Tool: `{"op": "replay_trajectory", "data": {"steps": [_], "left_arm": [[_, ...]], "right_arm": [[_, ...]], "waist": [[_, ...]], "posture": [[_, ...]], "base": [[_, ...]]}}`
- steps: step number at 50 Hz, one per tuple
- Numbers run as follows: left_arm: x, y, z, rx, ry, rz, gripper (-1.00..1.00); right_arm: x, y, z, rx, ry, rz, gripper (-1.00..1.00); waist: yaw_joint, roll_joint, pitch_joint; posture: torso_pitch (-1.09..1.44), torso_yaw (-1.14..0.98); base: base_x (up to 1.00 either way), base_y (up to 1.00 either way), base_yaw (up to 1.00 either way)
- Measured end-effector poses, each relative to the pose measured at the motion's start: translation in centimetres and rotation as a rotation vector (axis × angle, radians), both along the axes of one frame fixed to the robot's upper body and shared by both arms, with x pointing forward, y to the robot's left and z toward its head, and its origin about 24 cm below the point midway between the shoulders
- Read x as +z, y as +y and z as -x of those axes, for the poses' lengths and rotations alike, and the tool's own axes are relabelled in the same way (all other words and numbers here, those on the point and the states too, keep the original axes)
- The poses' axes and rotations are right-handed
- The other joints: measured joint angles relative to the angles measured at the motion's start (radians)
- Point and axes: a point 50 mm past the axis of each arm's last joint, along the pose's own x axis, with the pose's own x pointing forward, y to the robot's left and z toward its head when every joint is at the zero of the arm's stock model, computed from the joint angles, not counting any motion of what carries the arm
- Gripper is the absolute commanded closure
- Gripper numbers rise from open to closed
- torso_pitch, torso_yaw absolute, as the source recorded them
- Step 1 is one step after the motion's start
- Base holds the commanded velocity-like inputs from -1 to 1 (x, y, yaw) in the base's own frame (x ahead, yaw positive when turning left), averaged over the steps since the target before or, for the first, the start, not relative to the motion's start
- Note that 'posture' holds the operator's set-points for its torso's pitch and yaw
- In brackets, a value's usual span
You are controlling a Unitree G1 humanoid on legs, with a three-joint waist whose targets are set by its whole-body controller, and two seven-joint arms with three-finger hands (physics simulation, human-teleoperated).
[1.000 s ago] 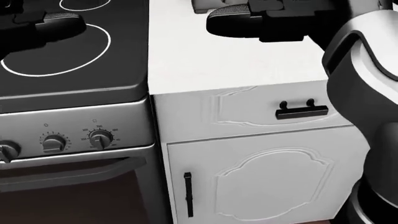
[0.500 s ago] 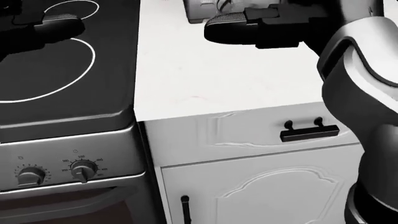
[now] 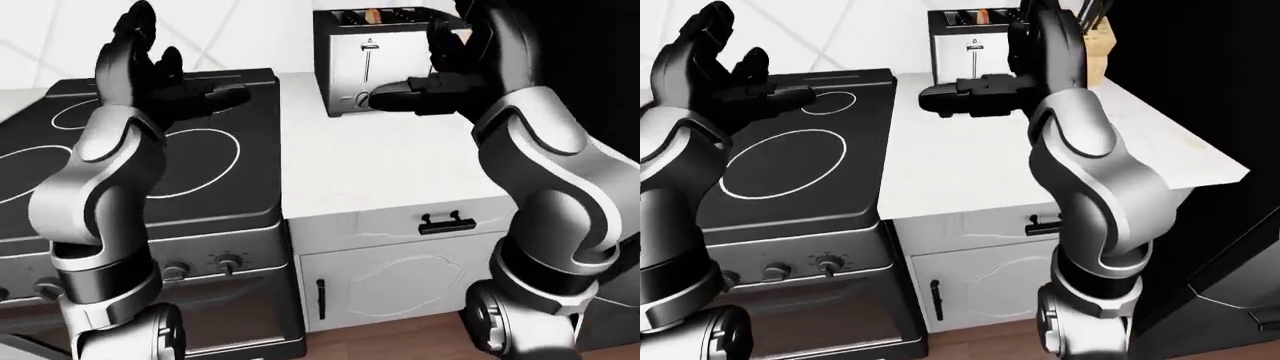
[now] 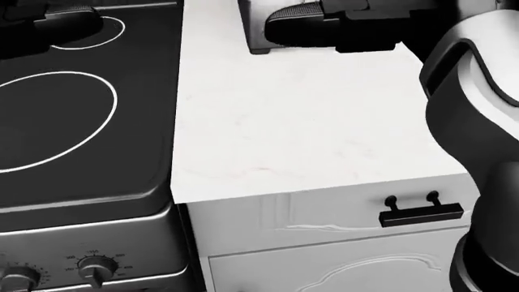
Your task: Push down the lever of the toaster to turn it on.
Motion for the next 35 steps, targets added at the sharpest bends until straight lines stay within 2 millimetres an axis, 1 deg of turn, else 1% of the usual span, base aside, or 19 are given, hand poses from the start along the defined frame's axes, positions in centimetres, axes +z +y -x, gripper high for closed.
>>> {"op": "replay_trajectory", "data": {"steps": [1, 3, 4, 5, 8, 9, 11, 13, 15, 18, 20, 21, 22, 24, 25, 27, 30, 34, 35], "left_arm": [[-0.2, 0.2, 0.0, 0.009, 0.006, 0.004, -1.0], [-0.7, 0.3, -0.2, 0.019, 0.03, 0.006, -1.0], [-0.7, 0.3, -0.3, 0.017, 0.037, 0.005, -1.0], [-0.6, 0.1, -0.3, 0.012, 0.035, 0.002, -1.0], [-0.4, -0.2, -0.3, -0.003, 0.025, -0.001, -1.0], [-0.6, -0.2, -0.3, -0.005, 0.031, -0.001, -1.0], [-0.8, -0.2, -0.4, -0.005, 0.044, 0.001, -1.0], [-1.9, -0.4, -0.7, -0.011, 0.088, 0.006, -1.0], [-2.3, -0.7, -1.0, -0.027, 0.118, -0.001, -1.0], [-1.4, -1.1, -0.7, -0.047, 0.08, -0.009, -1.0], [-0.6, -1.0, -0.3, -0.044, 0.035, -0.009, -1.0], [-0.3, -0.7, -0.2, -0.034, 0.019, -0.007, -1.0], [-0.2, -0.4, -0.1, -0.022, 0.012, -0.003, -1.0], [-0.5, 0.1, -0.1, 0.003, 0.021, 0.004, -1.0], [-0.6, 0.1, -0.2, 0.009, 0.028, 0.005, -1.0], [-0.6, 0.0, -0.3, 0.007, 0.035, 0.002, -1.0], [-0.6, -0.2, -0.3, -0.002, 0.034, -0.001, -1.0], [-0.7, -0.2, -0.4, -0.002, 0.042, 0.001, -1.0], [-1.0, -0.4, -0.5, -0.009, 0.05, 0.003, -1.0]], "right_arm": [[-0.3, 0.2, 0.0, 0.009, 0.012, 0.005, -1.0], [-0.9, 0.2, -0.4, 0.014, 0.052, 0.017, -1.0], [-1.1, 0.1, -0.6, 0.009, 0.066, 0.018, -1.0], [-1.1, 0.0, -0.7, 0.001, 0.069, 0.016, -1.0], [-0.8, -0.2, -0.5, -0.014, 0.057, 0.009, -1.0], [-0.8, -0.2, -0.5, -0.014, 0.054, 0.009, -1.0], [-0.7, -0.1, -0.5, -0.011, 0.051, 0.012, -1.0], [-1.3, -0.3, -0.7, -0.014, 0.079, 0.014, -1.0], [-1.6, -0.6, -0.8, -0.03, 0.099, 0.013, -1.0], [-1.2, -0.9, -0.7, -0.048, 0.077, 0.007, -1.0], [-0.6, -0.7, -0.4, -0.043, 0.046, 0.006, -1.0], [-0.4, -0.5, -0.3, -0.032, 0.032, 0.005, -1.0], [-0.4, -0.3, -0.2, -0.019, 0.028, 0.007, -1.0], [-0.6, 0.2, -0.1, 0.005, 0.037, 0.017, -1.0], [-0.6, 0.3, -0.1, 0.011, 0.043, 0.02, -1.0], [-0.7, 0.1, -0.3, 0.008, 0.049, 0.019, -1.0], [-0.6, 0.0, -0.3, -0.002, 0.047, 0.014, -1.0], [-0.4, 0.0, -0.2, -0.002, 0.042, 0.016, -1.0], [-0.5, -0.1, -0.2, -0.008, 0.045, 0.015, -1.0]], "waist": [[0.001, 0.002, 0.002], [0.002, 0.007, -0.004], [0.001, 0.004, -0.008], [-0.003, -0.003, -0.002], [0.0, -0.039, 0.026], [0.005, -0.053, 0.029], [0.012, -0.093, 0.025], [0.005, -0.067, 0.03], [-0.004, -0.049, 0.021], [-0.011, -0.03, 0.005], [-0.012, 0.0, -0.001], [-0.006, 0.001, -0.003], [-0.001, -0.004, -0.002], [-0.001, 0.004, -0.004], [0.0, 0.003, -0.007], [0.0, -0.013, -0.009], [0.006, -0.046, 0.0], [0.018, -0.106, -0.003], [0.013, -0.093, 0.003]], "posture": [[0.0, 0.0], [0.0, 0.0], [0.0, 0.0], [0.0, 0.0], [0.0, 0.0], [0.0, 0.0], [0.0, 0.0], [0.0, 0.0], [0.0, 0.0], [0.0, 0.0], [0.0, 0.0], [0.0, 0.0], [0.0, 0.0], [0.0, 0.0], [0.0, 0.0], [0.0, 0.0], [0.0, 0.0], [0.0, 0.0], [0.0, 0.0]], "base": [[0.13, 0.0, 0.0], [0.08, 0.0, 0.0], [0.03, 0.0, 0.0], [0.03, 0.0, 0.0], [0.03, 0.0, 0.0], [0.02, 0.0, 0.0], [0.05, 0.0, 0.0], [0.16, 0.0, 0.0], [0.19, 0.0, 0.0], [0.21, 0.0, 0.0], [0.2, 0.0, 0.0], [0.21, 0.0, 0.0], [0.22, 0.0, 0.0], [0.2, 0.0, 0.0], [0.2, 0.0, 0.0], [0.2, 0.0, 0.0], [0.21, 0.0, 0.0], [0.21, 0.0, 0.0], [0.21, 0.0, 0.0]]}}
